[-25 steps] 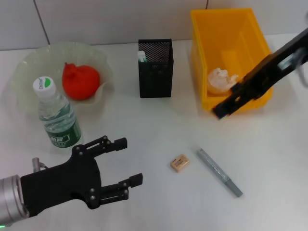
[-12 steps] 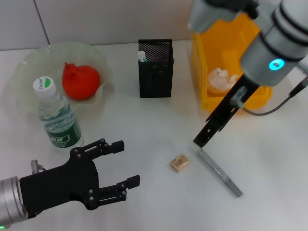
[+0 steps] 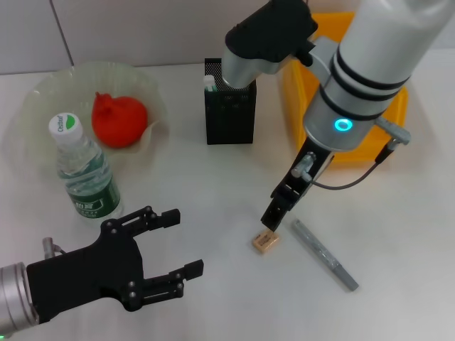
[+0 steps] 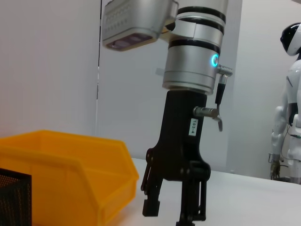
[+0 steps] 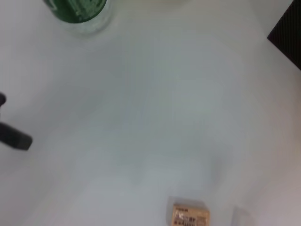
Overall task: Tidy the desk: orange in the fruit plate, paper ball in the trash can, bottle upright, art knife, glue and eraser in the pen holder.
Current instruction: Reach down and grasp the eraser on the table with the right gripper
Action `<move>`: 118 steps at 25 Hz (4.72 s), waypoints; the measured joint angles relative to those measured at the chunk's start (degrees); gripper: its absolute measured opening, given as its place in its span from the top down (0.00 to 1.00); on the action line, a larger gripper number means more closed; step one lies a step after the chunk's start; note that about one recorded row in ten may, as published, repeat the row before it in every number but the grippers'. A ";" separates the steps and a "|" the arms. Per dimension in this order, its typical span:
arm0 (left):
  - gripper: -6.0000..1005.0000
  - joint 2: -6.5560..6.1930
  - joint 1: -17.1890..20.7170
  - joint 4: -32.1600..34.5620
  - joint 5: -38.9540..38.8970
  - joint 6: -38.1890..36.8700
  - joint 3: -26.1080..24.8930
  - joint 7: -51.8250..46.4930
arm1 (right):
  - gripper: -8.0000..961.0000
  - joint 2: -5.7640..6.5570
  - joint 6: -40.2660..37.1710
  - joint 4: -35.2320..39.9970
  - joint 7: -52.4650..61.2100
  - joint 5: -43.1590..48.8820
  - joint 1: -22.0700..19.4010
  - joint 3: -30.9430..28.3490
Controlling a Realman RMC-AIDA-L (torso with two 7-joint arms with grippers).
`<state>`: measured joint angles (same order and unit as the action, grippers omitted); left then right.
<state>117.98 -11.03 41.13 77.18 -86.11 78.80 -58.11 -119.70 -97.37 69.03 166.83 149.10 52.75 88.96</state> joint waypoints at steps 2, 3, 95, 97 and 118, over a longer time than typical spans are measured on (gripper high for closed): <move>0.20 -0.28 0.03 0.00 0.00 0.11 0.00 0.34 | 0.15 -0.04 1.17 -0.98 1.01 -0.08 0.18 0.94; 0.20 -0.28 0.03 0.00 0.00 0.11 0.00 0.34 | 0.15 -0.04 1.70 -1.18 1.43 -0.09 0.16 1.30; 0.20 -1.00 0.92 -0.08 1.31 -0.90 0.03 0.72 | 0.41 -0.18 16.16 -16.91 2.53 -7.40 2.15 11.41; 0.20 -1.00 0.92 -0.08 1.31 -0.90 0.03 0.72 | 0.41 -0.18 16.16 -16.92 2.53 -7.37 2.19 11.41; 0.20 -1.00 0.88 -0.08 1.31 -0.89 0.03 0.80 | 0.76 -0.19 16.06 -17.45 2.53 -7.06 2.54 11.20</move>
<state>116.98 -10.15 41.05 78.48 -87.00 78.83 -57.31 -119.88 -81.31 51.58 169.36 142.04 55.29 100.16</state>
